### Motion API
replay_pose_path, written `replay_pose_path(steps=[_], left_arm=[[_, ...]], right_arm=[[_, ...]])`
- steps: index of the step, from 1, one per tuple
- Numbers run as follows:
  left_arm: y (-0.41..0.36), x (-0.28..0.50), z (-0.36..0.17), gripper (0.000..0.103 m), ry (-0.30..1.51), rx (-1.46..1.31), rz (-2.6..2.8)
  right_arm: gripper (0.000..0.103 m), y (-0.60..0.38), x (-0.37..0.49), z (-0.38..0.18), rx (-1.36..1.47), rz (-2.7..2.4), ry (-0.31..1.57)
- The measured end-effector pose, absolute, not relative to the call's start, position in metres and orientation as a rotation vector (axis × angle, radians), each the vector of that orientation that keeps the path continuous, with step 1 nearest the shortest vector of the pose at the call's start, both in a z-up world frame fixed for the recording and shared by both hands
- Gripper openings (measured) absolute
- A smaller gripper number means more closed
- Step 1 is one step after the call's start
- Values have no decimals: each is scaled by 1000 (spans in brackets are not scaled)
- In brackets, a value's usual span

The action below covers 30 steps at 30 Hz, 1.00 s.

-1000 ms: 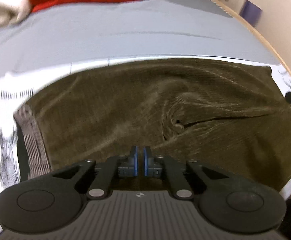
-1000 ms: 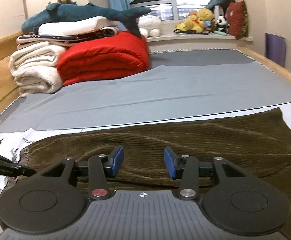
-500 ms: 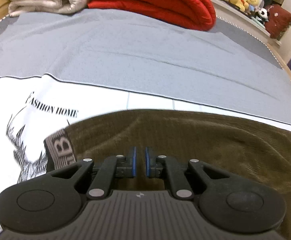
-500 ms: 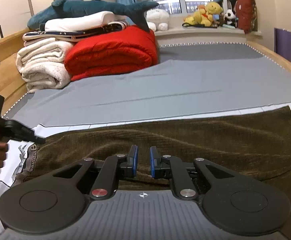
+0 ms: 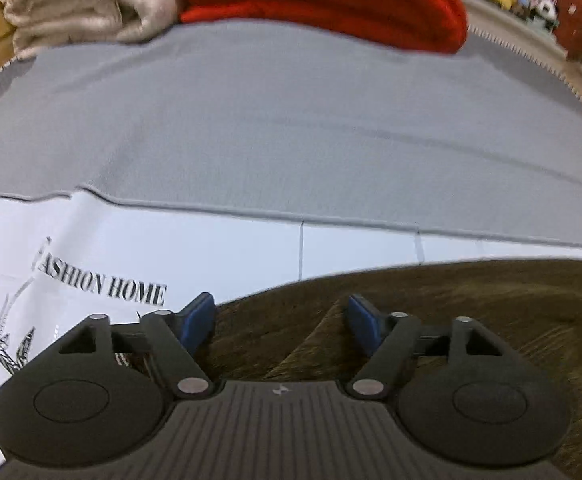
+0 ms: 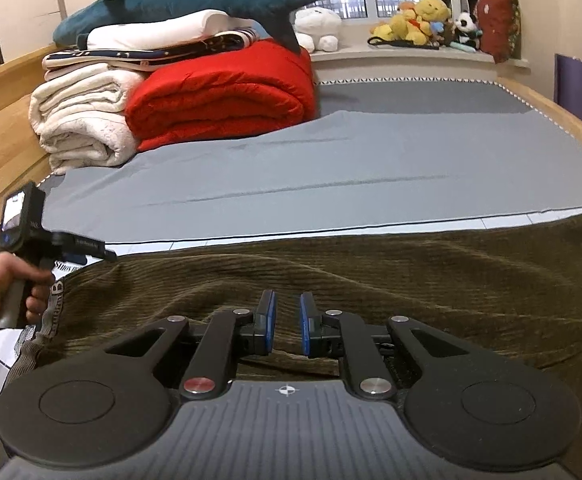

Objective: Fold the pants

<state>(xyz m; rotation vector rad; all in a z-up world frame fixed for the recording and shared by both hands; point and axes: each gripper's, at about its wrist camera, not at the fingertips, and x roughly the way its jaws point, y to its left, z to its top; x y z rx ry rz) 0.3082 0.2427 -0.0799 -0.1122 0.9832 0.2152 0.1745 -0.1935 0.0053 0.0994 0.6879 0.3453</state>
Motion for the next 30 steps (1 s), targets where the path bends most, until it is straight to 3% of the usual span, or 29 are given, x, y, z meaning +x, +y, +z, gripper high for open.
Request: replay_pose_path(steps=[5,7,9,10,11,12,24,30], left_arm=[[245,317,-94,85,1040,-76,180],[243,317,-93,73,1037,-60,148],[237,315,-87,43,1025,-46,106],[232,314,-85,36,1019,-26,101],[227,313,-82,4,1013,7,95],[221,311,-78,0,1015,47,96],[178,218,6,0,922,139,50],[204,134,24,2,878,-154,-19]], right_arm=[[14,-192,182,0,95,343,711],[14,-191,182,-1,89,342,713],[14,-189,183,0,84,336,714],[14,-189,183,0,83,332,715],[14,-189,182,0,82,328,715],[14,-190,181,1,81,324,714],[14,-202,159,4,67,249,700],[16,-213,145,-4,190,234,760]])
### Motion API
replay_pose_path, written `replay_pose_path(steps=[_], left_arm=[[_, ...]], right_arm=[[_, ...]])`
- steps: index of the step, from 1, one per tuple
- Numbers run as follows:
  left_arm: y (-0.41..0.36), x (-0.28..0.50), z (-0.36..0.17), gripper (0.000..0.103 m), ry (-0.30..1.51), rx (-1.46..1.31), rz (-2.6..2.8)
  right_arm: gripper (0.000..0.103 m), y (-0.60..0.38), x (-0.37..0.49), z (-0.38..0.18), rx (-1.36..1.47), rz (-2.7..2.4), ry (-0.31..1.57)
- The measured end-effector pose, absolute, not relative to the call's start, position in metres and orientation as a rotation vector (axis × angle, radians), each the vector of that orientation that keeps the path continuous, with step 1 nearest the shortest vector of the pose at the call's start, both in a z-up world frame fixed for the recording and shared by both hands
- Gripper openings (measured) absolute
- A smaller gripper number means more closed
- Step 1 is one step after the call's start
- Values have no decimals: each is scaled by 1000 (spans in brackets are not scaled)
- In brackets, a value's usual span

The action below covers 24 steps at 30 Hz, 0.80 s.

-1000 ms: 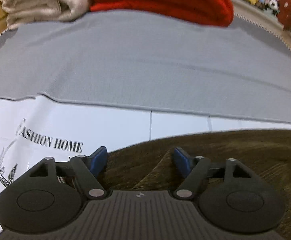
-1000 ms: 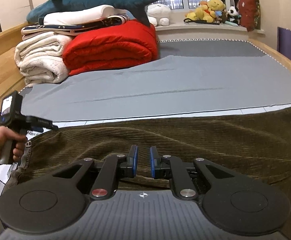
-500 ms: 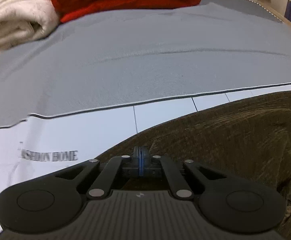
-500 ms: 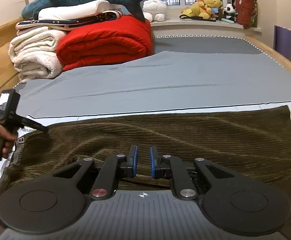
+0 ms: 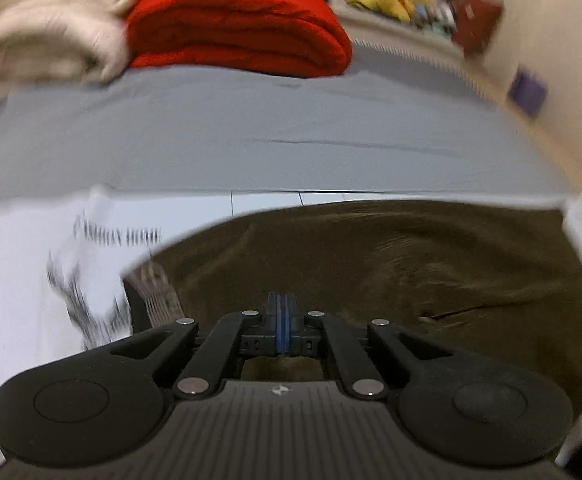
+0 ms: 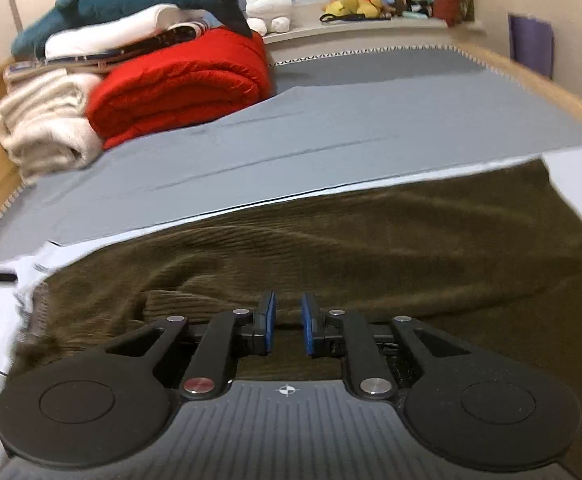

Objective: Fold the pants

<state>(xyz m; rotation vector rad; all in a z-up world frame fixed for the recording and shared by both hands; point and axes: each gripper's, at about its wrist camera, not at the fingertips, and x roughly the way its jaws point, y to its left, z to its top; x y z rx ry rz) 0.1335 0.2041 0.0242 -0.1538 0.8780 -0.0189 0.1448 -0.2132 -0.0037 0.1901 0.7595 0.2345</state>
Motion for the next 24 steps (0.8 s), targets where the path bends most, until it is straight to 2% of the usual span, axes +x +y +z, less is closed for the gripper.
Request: replay_pose_path(steps=[7,10,15,17,19,21,23,24], left_arm=[[234,136,18,2,870,-215,46],[238,159,17,8,844,-192,44],[249,200,-3,32,806,-239,87],[251,216,-17,33,834,-244,102],[247,233,-30,39,865,-185,90],[241,245,-40,66,867,-104,99],[240,256,-51,80,868,-47,118],[242,261,-57,82,873,-37,121]], right_arm=[[16,-207,135,-4,121,259,753],[16,-210,143,-4,147,252,757],[16,-206,155,-5,157,268,760],[16,-200,158,-5,140,284,758],[16,-194,161,-4,118,305,754],[16,-187,163,-2,96,329,744],[16,-183,166,1,70,348,732],[16,-181,168,1,60,357,728]])
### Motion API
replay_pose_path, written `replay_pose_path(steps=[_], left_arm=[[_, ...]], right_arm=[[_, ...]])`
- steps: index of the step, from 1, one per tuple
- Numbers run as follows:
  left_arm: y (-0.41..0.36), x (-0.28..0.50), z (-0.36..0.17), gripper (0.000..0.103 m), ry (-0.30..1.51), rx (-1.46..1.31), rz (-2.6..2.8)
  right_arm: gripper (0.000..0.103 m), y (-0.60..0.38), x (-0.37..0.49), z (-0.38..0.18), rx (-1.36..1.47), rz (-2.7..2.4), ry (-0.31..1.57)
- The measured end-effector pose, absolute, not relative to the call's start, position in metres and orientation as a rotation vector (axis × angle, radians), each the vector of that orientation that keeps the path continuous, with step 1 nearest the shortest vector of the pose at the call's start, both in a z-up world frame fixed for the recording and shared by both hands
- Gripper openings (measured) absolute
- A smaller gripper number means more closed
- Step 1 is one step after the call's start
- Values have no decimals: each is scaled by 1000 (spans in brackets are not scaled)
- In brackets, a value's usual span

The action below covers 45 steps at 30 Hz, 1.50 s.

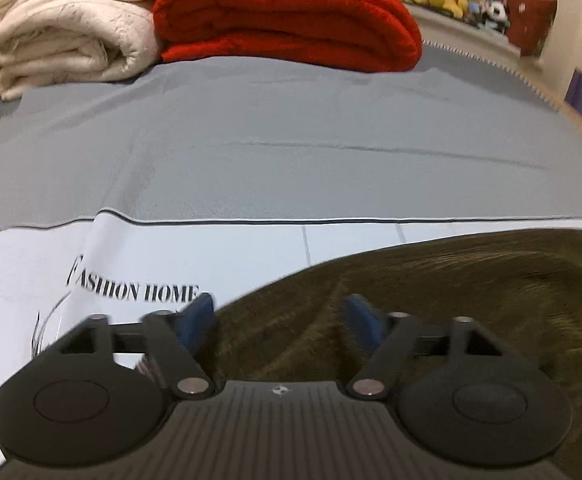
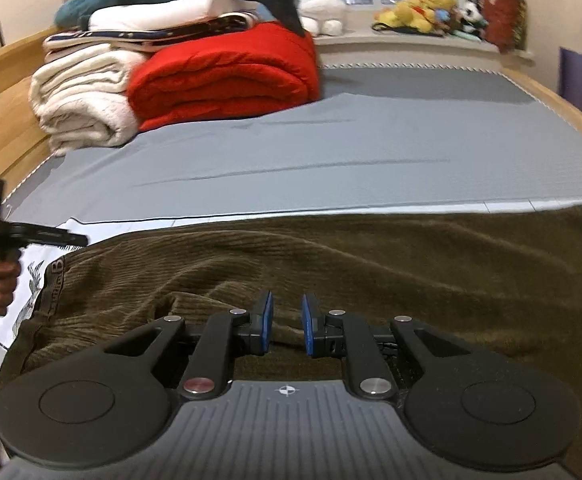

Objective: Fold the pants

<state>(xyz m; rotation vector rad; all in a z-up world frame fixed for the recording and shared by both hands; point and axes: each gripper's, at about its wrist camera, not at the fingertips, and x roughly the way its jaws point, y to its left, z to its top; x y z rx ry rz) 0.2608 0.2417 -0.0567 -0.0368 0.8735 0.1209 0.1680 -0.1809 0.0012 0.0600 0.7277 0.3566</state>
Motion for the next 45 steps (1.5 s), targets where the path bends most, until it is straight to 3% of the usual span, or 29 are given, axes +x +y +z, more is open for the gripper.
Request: replay_pose_path(steps=[8,10,11,12,13,15,18,24,30,37,41,42,45], left_arm=[[265,287,-94,83,967,-94,97],[266,288,-96,76,972,-92,61],[264,289,-96,63,970,-81,35],[262,289,-95,40,963,-68,1],[257,288,-92,27,955,-41,-30],[244,287,-88,15,956,73,-34],[230,279,-81,10,922,186,-48],[221,240,-32,9,815,257,-78],[195,131,11,8,724,313,-205],[173,22,-17,12,880,189,-252],[206,16,-9,37,890,-171,-220],[215,21,-14,45,924,-260,-216],[233,44,-50,56,1104,-506,-167]], right_arm=[[17,-184,189,-2,64,373,755],[17,-186,191,-3,72,375,759],[17,-186,192,-3,76,375,761],[17,-187,192,-3,78,375,763],[17,-187,192,-3,81,376,764],[17,-187,191,-3,82,377,765],[17,-189,188,-2,65,370,757],[17,-199,179,1,72,314,753],[17,-220,164,2,133,254,755],[17,-241,143,-4,189,210,780],[17,-249,138,-9,211,184,804],[17,-251,137,-10,218,180,804],[17,-254,138,-12,233,158,808]])
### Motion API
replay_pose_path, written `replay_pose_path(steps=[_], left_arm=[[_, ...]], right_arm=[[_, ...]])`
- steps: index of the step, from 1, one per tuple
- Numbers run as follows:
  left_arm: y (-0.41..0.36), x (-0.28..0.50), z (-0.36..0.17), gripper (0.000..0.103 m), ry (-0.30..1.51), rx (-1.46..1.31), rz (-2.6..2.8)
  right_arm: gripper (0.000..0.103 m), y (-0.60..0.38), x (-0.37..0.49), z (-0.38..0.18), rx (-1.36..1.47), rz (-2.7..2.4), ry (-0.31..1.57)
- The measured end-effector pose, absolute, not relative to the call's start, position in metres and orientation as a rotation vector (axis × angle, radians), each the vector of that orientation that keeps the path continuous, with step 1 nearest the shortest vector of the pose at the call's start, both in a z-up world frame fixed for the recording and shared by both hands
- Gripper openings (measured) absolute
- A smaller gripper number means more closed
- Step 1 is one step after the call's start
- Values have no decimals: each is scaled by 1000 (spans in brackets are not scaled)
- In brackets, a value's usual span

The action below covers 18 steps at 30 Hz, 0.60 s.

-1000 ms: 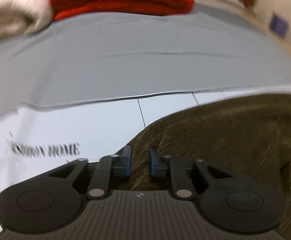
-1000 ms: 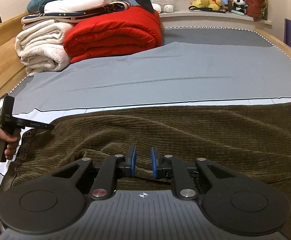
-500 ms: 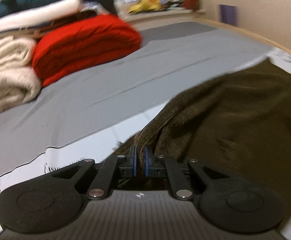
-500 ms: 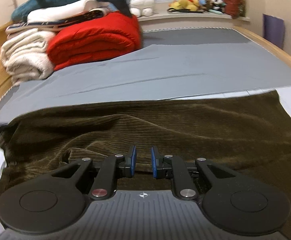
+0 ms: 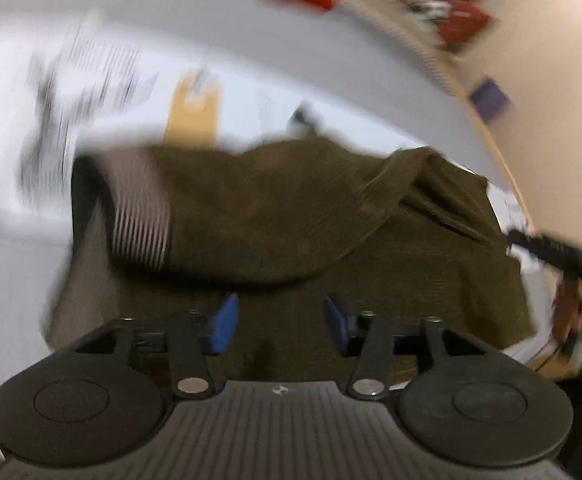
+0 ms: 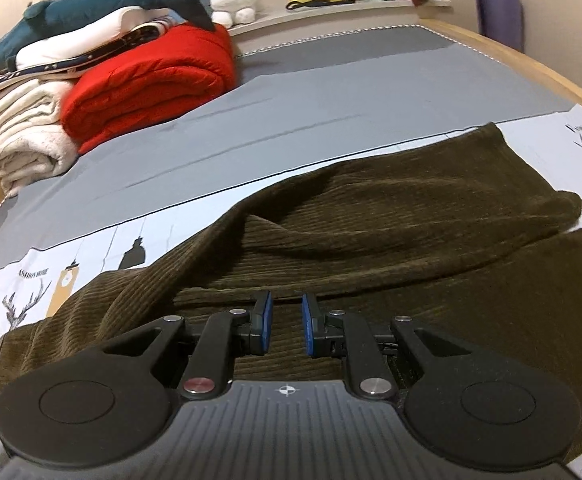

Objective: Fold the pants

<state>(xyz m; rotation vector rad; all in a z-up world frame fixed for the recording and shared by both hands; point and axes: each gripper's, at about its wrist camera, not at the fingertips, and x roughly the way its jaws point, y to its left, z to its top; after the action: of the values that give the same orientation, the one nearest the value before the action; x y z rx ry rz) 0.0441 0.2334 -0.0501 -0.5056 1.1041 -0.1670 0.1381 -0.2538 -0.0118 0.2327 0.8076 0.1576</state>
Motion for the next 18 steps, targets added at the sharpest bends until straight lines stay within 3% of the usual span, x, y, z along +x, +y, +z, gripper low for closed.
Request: replay_pose_path(steps=[4,6,8,12,13,14,15,18], left_arm=[[241,68,-79,59,1181,-613,-89],[246,78,-82,73,1159,-674,-66],[249,86,-82,78,1127,-725,-29],[255,112,-86,75,1126,-773,41],[254,116,-88,72,1129,-754,73],[255,122,-89,61,1135,-733,96],[254,124,-90,42,1143,-708,118],[255,116,-86,19,1162,-620,150]], right_arm=[[17,-256,142,-15,256,159,821],[17,-255,143,-16,239,163,821],[17,-253,145,-16,217,170,818],[17,-252,154,-20,204,167,826],[17,-252,157,-20,213,166,832],[17,-252,161,-21,225,165,838],[17,-252,165,-22,236,163,841],[20,-252,177,-21,280,153,838]])
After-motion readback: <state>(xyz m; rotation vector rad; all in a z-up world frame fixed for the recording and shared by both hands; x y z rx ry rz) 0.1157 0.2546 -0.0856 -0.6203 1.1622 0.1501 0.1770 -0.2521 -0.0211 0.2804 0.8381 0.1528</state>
